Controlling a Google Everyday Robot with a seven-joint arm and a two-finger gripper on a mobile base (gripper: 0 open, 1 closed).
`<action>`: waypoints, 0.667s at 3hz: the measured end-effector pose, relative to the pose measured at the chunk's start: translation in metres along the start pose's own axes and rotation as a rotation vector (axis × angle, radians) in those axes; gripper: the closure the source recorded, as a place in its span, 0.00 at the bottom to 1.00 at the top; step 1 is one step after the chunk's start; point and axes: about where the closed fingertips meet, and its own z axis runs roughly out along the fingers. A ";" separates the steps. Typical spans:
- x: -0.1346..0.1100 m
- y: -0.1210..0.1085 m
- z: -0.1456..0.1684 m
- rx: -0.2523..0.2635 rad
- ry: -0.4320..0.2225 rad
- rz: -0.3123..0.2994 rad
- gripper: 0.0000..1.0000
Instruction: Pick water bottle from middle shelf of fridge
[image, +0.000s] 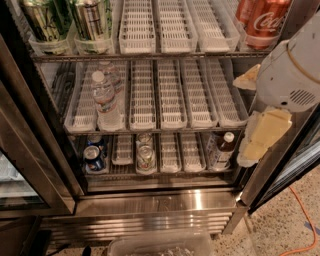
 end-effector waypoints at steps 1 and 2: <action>-0.028 0.011 0.028 -0.009 -0.094 -0.028 0.00; -0.064 0.020 0.058 -0.013 -0.204 -0.068 0.00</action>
Offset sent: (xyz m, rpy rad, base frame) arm 0.0090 0.1332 -0.0563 0.2970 -0.0741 0.1910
